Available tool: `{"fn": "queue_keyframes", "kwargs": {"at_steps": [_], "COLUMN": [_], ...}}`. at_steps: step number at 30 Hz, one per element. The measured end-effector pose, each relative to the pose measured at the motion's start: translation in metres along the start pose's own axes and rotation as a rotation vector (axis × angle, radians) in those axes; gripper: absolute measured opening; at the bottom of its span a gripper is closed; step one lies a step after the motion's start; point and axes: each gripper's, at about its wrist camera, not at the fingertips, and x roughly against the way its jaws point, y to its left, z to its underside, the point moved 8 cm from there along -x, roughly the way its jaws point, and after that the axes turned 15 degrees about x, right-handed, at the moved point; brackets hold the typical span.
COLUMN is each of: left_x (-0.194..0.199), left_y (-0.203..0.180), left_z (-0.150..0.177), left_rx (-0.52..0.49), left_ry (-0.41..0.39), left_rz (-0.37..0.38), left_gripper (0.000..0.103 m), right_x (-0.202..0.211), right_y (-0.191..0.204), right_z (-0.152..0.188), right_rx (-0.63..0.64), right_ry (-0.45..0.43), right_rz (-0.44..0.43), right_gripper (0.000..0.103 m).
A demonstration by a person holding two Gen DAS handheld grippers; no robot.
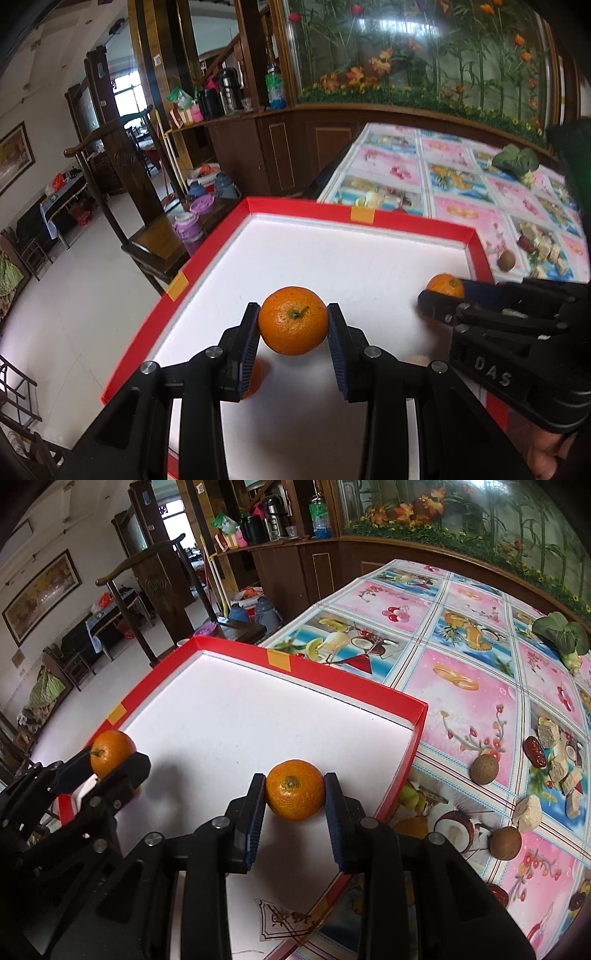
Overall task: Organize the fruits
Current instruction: 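Carry both oranges onto the white tray and open both tools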
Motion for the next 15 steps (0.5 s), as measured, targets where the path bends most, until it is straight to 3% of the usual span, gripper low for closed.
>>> {"fn": "queue_keyframes", "kwargs": {"at_steps": [2,8,11,15], "left_x": [-0.003,0.002,0.012,0.025], "left_y": [0.002,0.011,0.012,-0.001], "left_z": [0.004,0.003,-0.003,-0.006], "left_rx": [-0.003,0.003,-0.001,-0.013], "left_ry": [0.016,0.007,-0.022,-0.037], "left_rz": [-0.007,-0.041,-0.050,-0.015], "left_gripper": [0.037,0.062,0.064,0.066], "right_x": [-0.001,0.022,0.049,0.090], "right_y": [0.000,-0.010,-0.028,-0.076], "right_z": [0.000,-0.001,0.002,0.020], "right_rx": [0.004,-0.002,-0.025,-0.089], "right_ry": [0.008,-0.053,-0.125,-0.196], "right_rz": [0.000,-0.046,-0.061,-0.019], "right_gripper": [0.034,0.051,0.052,0.052]}}
